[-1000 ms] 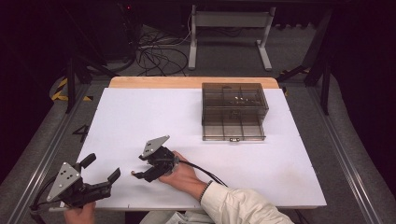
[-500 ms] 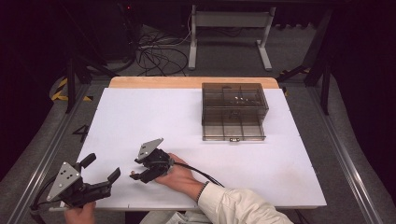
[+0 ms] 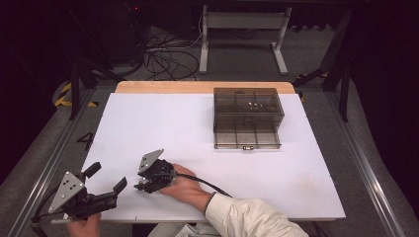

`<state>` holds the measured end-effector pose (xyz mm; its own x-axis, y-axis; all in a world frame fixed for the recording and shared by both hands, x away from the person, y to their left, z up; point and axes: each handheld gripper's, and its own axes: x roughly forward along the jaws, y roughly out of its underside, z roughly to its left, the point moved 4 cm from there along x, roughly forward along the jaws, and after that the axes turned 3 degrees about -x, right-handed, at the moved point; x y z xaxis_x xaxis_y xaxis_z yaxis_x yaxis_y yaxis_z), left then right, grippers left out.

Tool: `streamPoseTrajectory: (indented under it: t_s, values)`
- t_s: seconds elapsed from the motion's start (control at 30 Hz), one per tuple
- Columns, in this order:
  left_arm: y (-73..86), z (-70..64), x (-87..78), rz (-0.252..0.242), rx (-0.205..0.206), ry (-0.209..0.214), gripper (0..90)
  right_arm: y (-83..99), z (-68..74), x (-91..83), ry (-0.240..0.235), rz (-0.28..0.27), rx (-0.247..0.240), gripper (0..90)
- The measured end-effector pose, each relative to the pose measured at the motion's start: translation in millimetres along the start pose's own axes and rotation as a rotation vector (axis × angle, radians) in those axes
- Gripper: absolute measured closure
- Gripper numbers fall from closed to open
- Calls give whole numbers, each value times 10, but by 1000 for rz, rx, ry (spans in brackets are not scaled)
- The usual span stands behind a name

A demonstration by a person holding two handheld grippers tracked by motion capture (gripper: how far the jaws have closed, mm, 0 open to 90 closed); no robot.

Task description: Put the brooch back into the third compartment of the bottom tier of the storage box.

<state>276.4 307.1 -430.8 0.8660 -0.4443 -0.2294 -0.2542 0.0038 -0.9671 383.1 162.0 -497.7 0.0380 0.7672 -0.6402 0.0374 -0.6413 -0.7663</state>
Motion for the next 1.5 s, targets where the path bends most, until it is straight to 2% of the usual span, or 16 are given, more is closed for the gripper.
streamPoseTrajectory:
  t_s: [0.23,0.47,0.73,0.9,1.1,1.5]
  values:
    - [3,0,5,1,0,0,28,-18,-3,29,5,9,0,646]
    - [4,4,3,1,-4,-1,28,-28,28,41,12,13,-39,791]
    - [4,3,8,0,-5,0,28,-30,36,35,15,15,-48,809]
    - [3,6,3,0,-6,0,28,-35,24,-2,24,14,-35,811]
    - [1,6,5,1,-5,0,28,-52,7,-142,40,0,-23,811]
    - [-1,-6,28,6,-1,2,28,-56,-38,-566,83,-72,9,811]
